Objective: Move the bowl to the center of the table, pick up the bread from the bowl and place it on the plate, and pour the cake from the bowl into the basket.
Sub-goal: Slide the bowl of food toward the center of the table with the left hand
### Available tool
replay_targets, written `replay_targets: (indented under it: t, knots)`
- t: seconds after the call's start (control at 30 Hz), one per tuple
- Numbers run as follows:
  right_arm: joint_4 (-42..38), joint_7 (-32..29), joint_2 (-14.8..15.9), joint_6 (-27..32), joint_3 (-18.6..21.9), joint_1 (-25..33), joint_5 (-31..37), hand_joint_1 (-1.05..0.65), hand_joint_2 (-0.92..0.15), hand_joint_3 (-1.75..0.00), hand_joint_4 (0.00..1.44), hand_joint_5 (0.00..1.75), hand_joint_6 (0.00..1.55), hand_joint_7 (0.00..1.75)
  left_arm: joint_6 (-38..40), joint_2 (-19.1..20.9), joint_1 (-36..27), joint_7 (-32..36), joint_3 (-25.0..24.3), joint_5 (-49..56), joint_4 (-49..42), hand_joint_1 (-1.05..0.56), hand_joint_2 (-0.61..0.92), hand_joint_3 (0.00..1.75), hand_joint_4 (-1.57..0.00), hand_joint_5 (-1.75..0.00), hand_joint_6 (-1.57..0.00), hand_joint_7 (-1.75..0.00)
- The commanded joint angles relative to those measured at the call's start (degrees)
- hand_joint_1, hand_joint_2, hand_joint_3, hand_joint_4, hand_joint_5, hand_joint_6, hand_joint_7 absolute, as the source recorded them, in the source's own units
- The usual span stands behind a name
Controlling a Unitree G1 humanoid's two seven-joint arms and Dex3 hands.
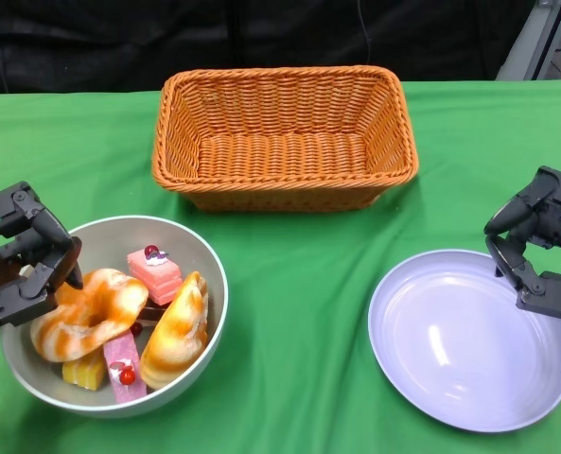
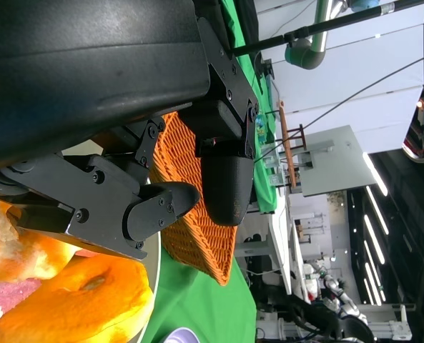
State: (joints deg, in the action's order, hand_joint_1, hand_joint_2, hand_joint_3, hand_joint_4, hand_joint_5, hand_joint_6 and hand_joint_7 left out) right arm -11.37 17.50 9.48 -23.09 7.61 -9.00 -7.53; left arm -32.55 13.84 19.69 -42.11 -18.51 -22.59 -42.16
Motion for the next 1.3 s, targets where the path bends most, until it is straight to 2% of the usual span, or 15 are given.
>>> replay_targets:
  t: [0.03, 1.3]
  knots:
    - [-0.2, -0.3, 0.8, -0.7, 0.5, -0.5, -0.3, -0.09, -0.58, -0.88, 0.72, 1.66, 0.65, 1.34, -0.3, 1.2, 0.6, 0.0, -0.4, -0.2, -0.2, -0.05, 0.77, 0.77, -0.71, -1.75, -0.69, -1.45]
    - [-0.5, -0.2, 0.9, -0.8, 0.4, -0.6, -0.3, -0.09, -0.58, -0.90, 0.71, 1.66, 0.64, 1.35, -0.2, 1.1, 0.6, -0.2, -0.3, -0.2, -0.3, -0.04, 0.76, 0.78, -0.70, -1.75, -0.69, -1.46]
